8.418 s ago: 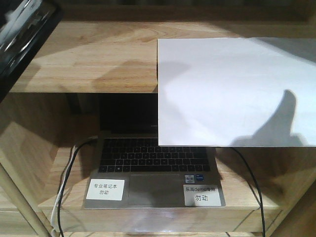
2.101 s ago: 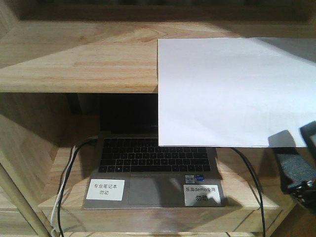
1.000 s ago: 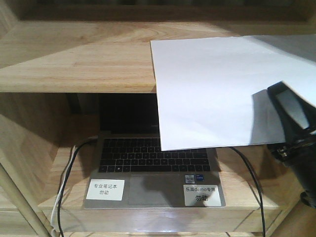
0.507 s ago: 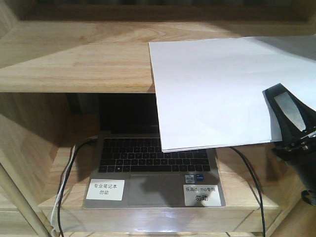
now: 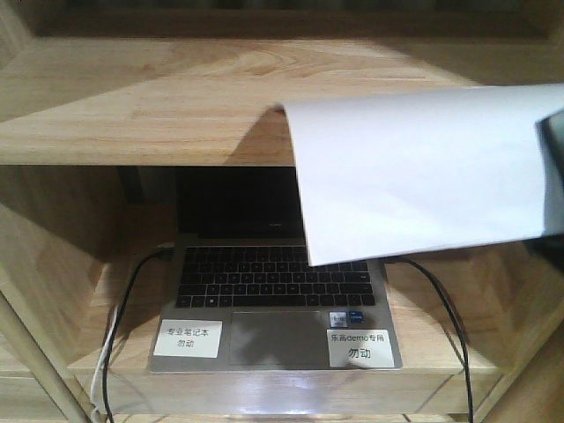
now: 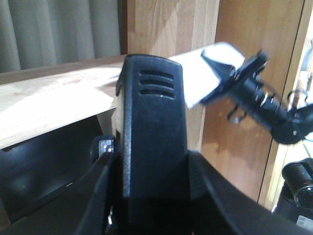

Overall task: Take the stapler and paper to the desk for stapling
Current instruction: 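Lift the white paper off the shelf with the right gripper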

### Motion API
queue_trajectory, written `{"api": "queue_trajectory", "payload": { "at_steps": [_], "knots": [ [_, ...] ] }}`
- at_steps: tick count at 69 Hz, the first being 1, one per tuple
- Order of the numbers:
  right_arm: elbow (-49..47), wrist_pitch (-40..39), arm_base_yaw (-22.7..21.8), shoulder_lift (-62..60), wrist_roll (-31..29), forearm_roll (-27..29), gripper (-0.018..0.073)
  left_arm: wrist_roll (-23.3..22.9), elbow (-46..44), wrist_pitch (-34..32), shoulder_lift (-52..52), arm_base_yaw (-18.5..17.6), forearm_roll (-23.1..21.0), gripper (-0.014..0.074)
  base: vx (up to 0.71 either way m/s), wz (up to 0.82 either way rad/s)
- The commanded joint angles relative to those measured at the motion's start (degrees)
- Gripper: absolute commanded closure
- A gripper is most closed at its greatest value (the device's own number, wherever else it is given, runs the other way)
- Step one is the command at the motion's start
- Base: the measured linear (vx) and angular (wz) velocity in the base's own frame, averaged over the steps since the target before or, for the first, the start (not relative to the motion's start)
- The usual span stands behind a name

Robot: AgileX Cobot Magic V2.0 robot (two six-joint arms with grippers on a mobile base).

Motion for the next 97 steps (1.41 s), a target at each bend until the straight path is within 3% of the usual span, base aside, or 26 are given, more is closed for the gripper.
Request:
{"api": "queue_trajectory", "payload": {
  "at_steps": [1, 10, 29, 40, 62, 75, 97],
  "knots": [
    [-3.94, -10.80, -0.08, -0.50, -0.81, -2.92, 0.0566, 0.06, -1.43, -6.82, 1.05, -0.28, -1.16, 0.0603, 0.00, 0.00],
    [-6.14, -10.08, -1.87, -0.50, 0.02, -3.68, 0.0566, 0.06, -1.43, -6.76, 1.05, -0.28, -1.16, 0.0603, 0.00, 0.00],
    [-6.27, -6.67, -16.43, -6.51, 10.08, -9.02, 0.0566, 0.06, -1.43, -6.70, 1.05, -0.28, -1.16, 0.0603, 0.00, 0.00],
    [-6.27, -1.40, -19.96, -13.35, 11.51, -12.15, 0.0566, 0.06, -1.43, -6.70, 1.05, -0.28, -1.16, 0.0603, 0.00, 0.00],
    [-6.21, 8.42, -29.08, -27.47, 21.48, -19.46, 0.0566, 0.06, -1.43, -6.70, 1.05, -0.28, -1.16, 0.0603, 0.00, 0.00],
    [-6.15, 12.19, -29.40, -32.10, 23.75, -23.79, 0.0566, 0.06, -1.43, -6.70, 1.05, -0.28, -1.16, 0.0603, 0.00, 0.00],
    [-6.15, 12.84, -29.40, -33.70, 24.50, -23.87, 0.0566, 0.06, -1.43, -6.70, 1.05, -0.28, -1.16, 0.0603, 0.00, 0.00]
  ]
}}
